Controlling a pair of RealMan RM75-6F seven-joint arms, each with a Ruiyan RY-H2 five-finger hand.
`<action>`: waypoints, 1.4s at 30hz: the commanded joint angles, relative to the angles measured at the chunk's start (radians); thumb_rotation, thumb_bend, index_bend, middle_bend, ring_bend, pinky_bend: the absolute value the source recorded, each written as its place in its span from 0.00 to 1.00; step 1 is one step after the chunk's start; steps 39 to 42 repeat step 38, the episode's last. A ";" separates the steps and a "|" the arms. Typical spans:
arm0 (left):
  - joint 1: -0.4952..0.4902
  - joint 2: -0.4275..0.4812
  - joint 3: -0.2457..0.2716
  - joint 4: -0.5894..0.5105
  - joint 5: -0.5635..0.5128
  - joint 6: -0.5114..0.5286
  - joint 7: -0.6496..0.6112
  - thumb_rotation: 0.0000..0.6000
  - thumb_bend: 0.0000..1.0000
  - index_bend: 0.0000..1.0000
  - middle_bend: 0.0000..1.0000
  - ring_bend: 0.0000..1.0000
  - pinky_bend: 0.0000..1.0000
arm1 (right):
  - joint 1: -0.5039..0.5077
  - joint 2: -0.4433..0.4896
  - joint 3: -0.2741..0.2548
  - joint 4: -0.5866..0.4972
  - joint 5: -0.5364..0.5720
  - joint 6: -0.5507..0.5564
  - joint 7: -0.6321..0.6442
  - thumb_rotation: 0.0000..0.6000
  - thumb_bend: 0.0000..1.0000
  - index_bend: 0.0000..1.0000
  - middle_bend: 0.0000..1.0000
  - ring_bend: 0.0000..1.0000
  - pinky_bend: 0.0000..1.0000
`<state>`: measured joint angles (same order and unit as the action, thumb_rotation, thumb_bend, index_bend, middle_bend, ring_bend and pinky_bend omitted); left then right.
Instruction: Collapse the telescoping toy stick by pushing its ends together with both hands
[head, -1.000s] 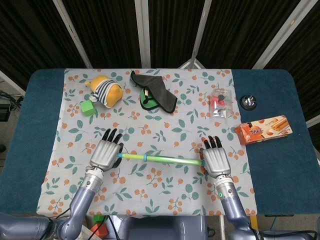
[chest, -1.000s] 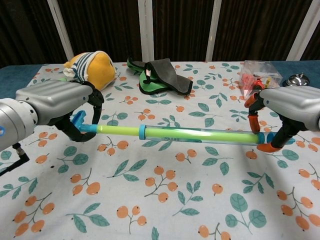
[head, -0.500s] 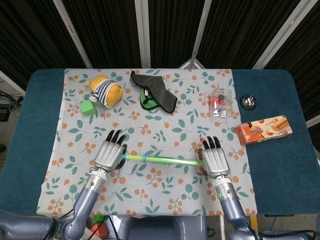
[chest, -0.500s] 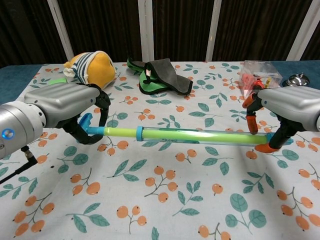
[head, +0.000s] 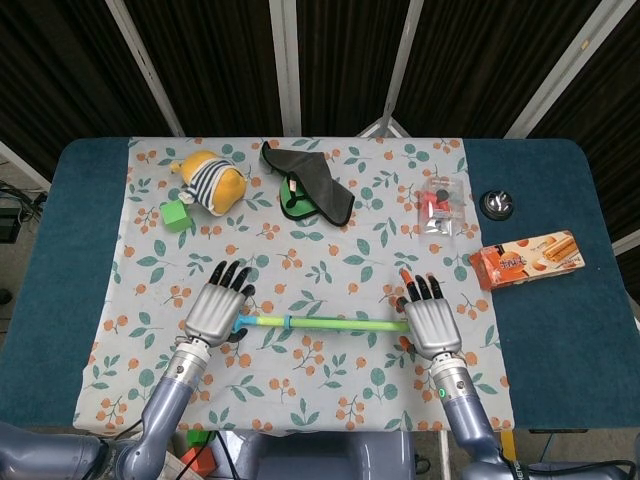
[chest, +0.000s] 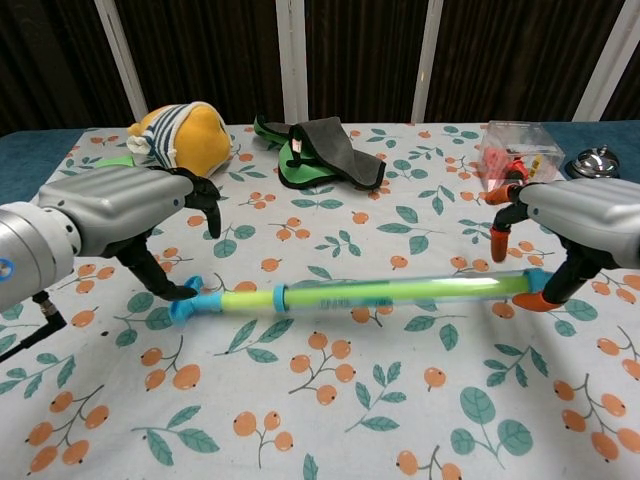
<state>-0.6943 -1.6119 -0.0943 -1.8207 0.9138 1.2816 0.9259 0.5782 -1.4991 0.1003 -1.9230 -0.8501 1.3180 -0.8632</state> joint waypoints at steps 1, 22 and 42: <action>0.012 0.031 0.010 -0.023 0.010 0.005 -0.014 1.00 0.23 0.25 0.05 0.00 0.00 | -0.002 0.011 -0.001 -0.009 0.010 -0.005 0.006 1.00 0.31 0.00 0.00 0.00 0.00; 0.326 0.427 0.250 -0.062 0.480 0.246 -0.538 1.00 0.21 0.18 0.04 0.00 0.00 | -0.245 0.332 -0.192 0.020 -0.358 0.126 0.424 1.00 0.31 0.00 0.00 0.00 0.00; 0.584 0.504 0.299 0.243 0.586 0.504 -0.917 1.00 0.20 0.00 0.00 0.00 0.00 | -0.489 0.405 -0.258 0.338 -0.667 0.441 0.803 1.00 0.31 0.00 0.00 0.00 0.00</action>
